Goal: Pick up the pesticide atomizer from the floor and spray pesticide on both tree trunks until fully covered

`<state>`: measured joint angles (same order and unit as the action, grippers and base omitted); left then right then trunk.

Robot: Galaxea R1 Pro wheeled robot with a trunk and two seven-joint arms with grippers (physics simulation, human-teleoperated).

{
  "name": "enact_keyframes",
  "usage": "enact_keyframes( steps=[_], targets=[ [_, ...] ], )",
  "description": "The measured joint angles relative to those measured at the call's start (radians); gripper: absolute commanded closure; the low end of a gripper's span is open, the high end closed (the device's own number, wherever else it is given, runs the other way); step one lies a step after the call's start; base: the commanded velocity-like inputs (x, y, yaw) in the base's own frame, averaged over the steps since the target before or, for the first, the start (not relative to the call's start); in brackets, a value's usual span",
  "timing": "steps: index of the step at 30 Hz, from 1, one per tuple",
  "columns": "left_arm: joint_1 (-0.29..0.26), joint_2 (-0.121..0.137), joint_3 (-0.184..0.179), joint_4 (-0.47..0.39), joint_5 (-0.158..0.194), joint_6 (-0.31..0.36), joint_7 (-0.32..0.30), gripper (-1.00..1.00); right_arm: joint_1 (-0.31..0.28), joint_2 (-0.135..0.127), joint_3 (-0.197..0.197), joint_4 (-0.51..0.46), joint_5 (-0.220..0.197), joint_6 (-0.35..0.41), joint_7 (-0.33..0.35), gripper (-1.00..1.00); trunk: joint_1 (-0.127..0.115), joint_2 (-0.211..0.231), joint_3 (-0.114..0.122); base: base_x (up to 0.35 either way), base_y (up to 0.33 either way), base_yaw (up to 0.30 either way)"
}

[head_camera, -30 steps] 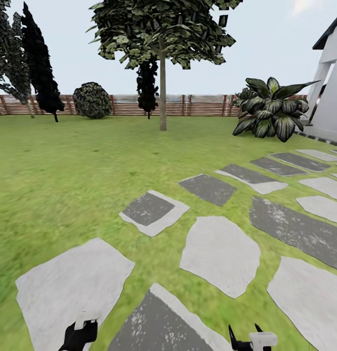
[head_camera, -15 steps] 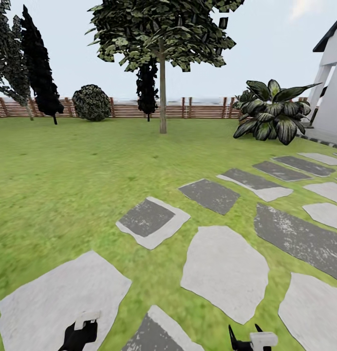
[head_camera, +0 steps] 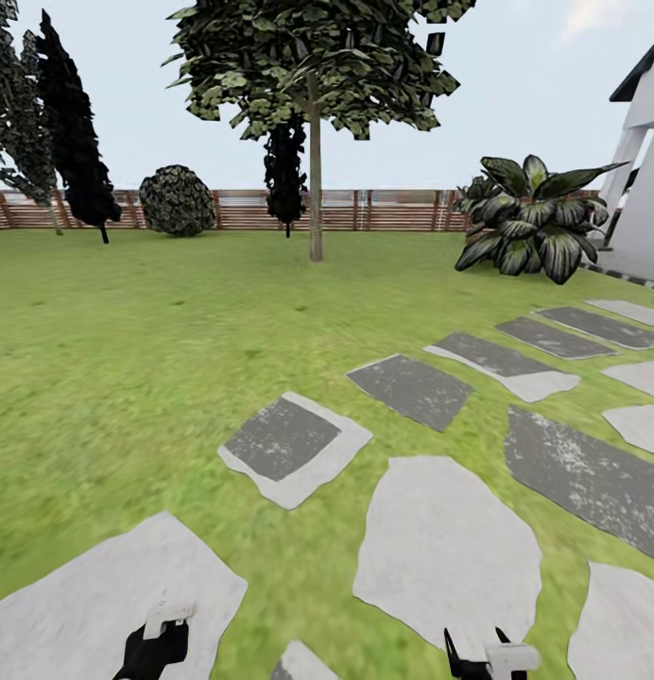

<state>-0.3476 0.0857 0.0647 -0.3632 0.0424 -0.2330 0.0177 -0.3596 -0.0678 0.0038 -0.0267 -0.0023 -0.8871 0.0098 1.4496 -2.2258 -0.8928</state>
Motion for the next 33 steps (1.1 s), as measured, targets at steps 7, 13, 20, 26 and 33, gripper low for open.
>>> enact_keyframes(
  steps=[7, 13, 20, 26, 33],
  targets=[
    [0.000, 0.000, 0.000, 0.000, 0.000, 0.001, 0.000, 1.00, 0.000, -0.002, 0.000, 0.000, 0.001, 0.000, 0.001, -1.00, 0.000, 0.000, -0.003, 0.338, 0.000, 0.000],
    [0.000, 0.001, 0.000, 0.000, -0.001, 0.000, 0.000, 1.00, 0.000, -0.001, 0.001, 0.000, 0.001, -0.001, 0.001, -1.00, 0.000, 0.000, -0.004, 0.338, 0.000, 0.000],
    [0.000, 0.001, 0.000, 0.000, -0.001, 0.000, 0.000, 1.00, 0.000, -0.002, 0.002, 0.000, 0.002, 0.000, 0.003, -1.00, 0.000, 0.000, -0.004, 0.338, 0.000, 0.000],
    [0.000, -0.001, -0.001, 0.000, -0.001, 0.000, 0.000, 1.00, 0.000, -0.001, 0.002, 0.000, 0.003, 0.000, 0.002, -1.00, 0.000, 0.000, -0.004, 0.338, 0.000, 0.000],
    [0.000, -0.001, -0.001, -0.001, 0.000, 0.000, 0.000, 1.00, 0.000, -0.003, 0.002, 0.000, 0.003, 0.000, 0.001, -1.00, 0.000, 0.000, -0.004, 0.338, 0.000, 0.000]
  ],
)
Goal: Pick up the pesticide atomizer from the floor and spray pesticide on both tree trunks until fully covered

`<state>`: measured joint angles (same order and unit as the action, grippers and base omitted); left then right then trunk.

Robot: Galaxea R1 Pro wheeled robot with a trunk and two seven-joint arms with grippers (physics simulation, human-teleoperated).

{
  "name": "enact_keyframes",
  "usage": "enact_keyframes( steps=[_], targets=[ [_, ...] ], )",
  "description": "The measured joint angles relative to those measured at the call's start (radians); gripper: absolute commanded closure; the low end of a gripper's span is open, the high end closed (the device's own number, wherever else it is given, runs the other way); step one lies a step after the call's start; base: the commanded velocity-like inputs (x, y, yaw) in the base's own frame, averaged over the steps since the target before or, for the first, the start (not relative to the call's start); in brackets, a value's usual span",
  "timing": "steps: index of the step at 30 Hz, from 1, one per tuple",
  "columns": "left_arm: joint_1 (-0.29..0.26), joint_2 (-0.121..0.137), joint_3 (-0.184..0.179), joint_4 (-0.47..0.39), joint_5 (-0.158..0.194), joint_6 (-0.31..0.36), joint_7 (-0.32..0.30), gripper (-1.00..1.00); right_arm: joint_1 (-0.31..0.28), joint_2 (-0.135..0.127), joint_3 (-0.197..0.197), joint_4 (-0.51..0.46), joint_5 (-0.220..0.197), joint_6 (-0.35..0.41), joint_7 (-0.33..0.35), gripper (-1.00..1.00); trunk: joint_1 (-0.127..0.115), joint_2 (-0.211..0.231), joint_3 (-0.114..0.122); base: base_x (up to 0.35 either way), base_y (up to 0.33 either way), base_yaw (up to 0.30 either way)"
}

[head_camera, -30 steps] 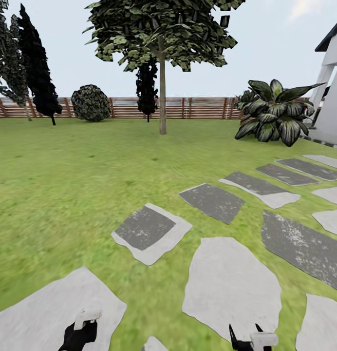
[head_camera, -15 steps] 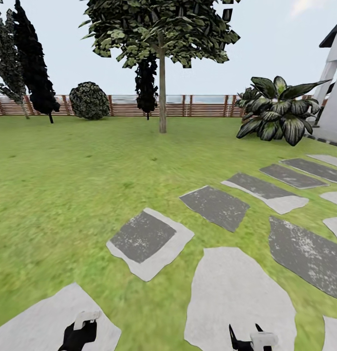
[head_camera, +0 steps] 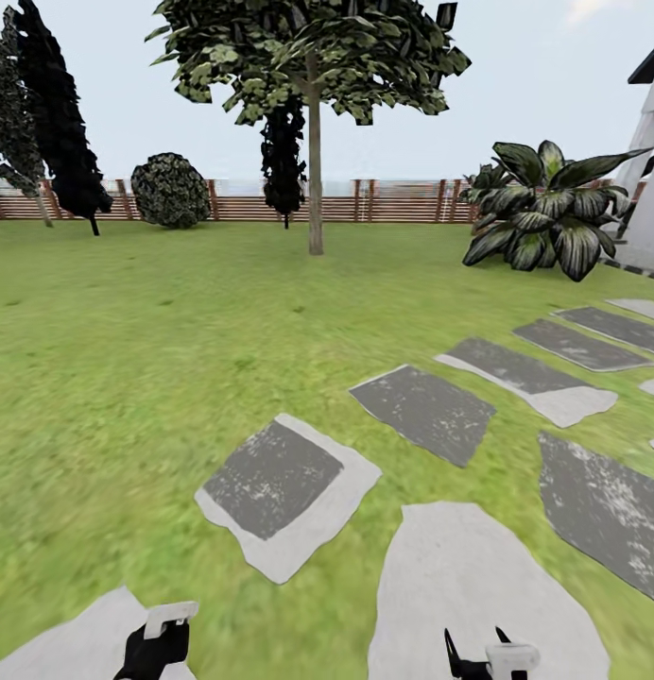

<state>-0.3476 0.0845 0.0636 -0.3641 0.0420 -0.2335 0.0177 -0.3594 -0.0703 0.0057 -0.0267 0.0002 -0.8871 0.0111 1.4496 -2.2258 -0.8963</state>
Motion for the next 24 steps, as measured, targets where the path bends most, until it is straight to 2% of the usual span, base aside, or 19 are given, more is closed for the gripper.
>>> enact_keyframes(
  steps=[24],
  targets=[
    [0.000, -0.003, 0.000, 0.000, 0.000, 0.000, 0.000, 1.00, 0.000, 0.001, 0.000, 0.000, 0.000, 0.001, 0.001, -1.00, 0.000, 0.000, -0.006, 0.338, 0.000, 0.003]
  ],
)
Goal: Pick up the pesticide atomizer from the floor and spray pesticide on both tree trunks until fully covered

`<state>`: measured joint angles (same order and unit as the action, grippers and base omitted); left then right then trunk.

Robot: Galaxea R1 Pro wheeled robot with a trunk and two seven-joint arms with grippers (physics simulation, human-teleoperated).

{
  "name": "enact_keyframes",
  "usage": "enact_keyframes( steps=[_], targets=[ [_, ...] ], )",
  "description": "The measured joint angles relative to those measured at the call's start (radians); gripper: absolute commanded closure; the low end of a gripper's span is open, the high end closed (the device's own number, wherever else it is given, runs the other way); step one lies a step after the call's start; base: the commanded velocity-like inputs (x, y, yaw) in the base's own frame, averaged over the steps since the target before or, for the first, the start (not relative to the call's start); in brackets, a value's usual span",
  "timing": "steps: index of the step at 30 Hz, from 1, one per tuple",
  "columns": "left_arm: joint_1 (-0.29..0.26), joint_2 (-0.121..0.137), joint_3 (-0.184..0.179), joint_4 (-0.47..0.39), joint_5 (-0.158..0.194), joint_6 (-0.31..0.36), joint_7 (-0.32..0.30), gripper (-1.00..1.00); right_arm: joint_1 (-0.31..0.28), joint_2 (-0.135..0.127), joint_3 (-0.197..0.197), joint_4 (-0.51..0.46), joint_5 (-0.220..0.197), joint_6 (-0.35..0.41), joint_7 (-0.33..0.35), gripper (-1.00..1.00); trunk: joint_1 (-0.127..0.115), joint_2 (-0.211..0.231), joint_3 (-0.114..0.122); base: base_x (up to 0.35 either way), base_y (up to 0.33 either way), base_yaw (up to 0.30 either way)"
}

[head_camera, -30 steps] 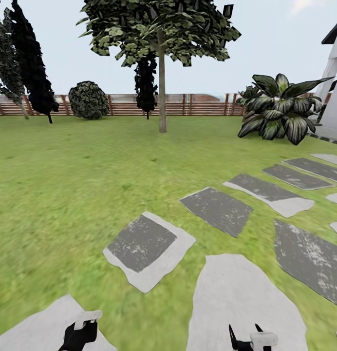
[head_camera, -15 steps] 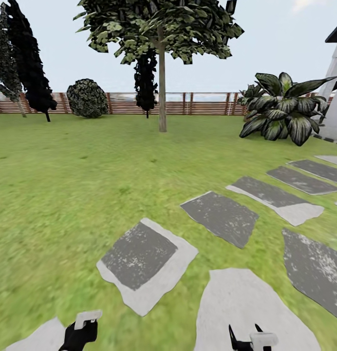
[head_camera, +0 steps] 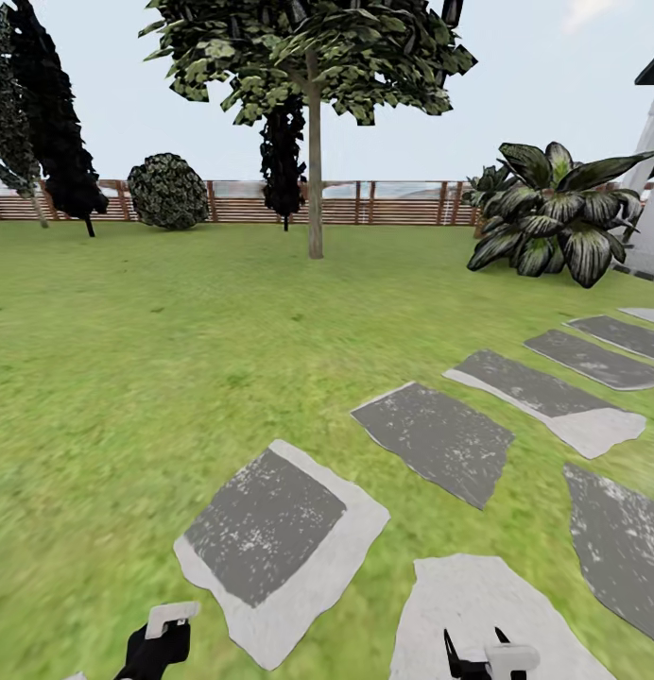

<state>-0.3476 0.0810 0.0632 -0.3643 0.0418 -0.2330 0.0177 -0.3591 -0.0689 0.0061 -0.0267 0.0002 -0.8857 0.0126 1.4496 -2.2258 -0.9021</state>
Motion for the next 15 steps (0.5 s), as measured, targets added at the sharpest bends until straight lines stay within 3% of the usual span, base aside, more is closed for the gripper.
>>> enact_keyframes(
  steps=[15],
  targets=[
    [0.000, -0.001, 0.000, 0.000, 0.000, 0.000, 0.000, 1.00, 0.000, 0.000, 0.000, 0.000, 0.000, 0.000, 0.000, -1.00, 0.000, 0.000, -0.004, 0.338, 0.000, 0.032]
  ],
)
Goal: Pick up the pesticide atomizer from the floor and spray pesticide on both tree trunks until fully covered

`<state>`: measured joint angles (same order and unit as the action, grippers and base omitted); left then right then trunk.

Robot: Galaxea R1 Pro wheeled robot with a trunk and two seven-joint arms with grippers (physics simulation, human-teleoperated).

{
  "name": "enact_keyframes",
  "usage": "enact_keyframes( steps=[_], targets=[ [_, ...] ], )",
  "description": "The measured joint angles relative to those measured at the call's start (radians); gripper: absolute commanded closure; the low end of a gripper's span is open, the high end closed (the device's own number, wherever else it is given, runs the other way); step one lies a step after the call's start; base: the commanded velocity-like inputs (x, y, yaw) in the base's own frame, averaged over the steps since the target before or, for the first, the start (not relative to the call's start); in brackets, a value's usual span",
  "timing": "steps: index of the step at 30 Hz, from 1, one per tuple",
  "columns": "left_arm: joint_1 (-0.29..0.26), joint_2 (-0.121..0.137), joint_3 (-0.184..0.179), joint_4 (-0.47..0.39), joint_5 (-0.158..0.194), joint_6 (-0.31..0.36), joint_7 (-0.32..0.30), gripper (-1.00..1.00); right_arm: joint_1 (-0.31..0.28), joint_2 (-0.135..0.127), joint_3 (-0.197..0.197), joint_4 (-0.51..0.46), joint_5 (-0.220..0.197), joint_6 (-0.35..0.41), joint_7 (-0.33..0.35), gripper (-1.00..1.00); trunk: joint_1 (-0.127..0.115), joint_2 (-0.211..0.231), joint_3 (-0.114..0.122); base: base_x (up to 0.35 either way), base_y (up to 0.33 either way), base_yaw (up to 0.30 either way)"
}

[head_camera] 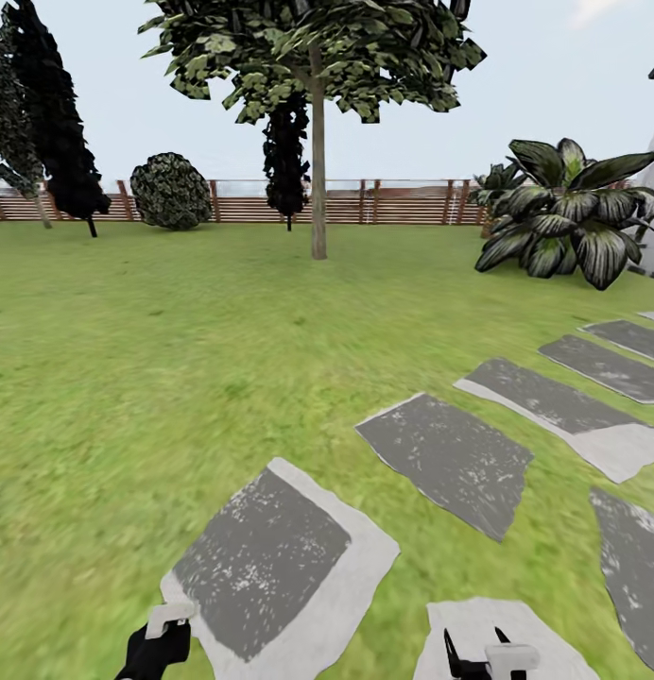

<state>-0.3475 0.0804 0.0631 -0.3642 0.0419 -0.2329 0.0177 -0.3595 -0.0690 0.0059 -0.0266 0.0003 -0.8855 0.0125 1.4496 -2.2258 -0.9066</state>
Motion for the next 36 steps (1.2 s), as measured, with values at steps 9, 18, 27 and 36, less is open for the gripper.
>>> enact_keyframes(
  steps=[9, 18, 27, 36],
  targets=[
    [0.000, 0.000, 0.000, 0.000, 0.000, 0.000, 0.000, 1.00, 0.000, -0.001, 0.000, 0.000, 0.000, 0.000, 0.000, -1.00, 0.000, 0.000, 0.000, 0.338, 0.000, 0.126],
    [0.000, -0.001, 0.000, 0.000, 0.000, 0.000, 0.000, 1.00, 0.000, 0.000, 0.000, 0.000, 0.000, 0.000, 0.000, -1.00, 0.000, 0.000, -0.001, 0.338, 0.000, 0.086],
    [0.000, -0.001, 0.000, 0.000, 0.000, 0.000, 0.000, 1.00, 0.000, -0.001, 0.000, 0.000, 0.000, 0.000, 0.000, -1.00, 0.000, 0.000, -0.004, 0.338, 0.000, 0.096],
    [0.000, -0.001, 0.000, 0.000, 0.000, 0.000, 0.000, 1.00, 0.001, -0.002, 0.000, 0.000, 0.000, 0.000, 0.001, -1.00, 0.000, 0.000, -0.004, 0.338, 0.000, 0.002]
  ],
)
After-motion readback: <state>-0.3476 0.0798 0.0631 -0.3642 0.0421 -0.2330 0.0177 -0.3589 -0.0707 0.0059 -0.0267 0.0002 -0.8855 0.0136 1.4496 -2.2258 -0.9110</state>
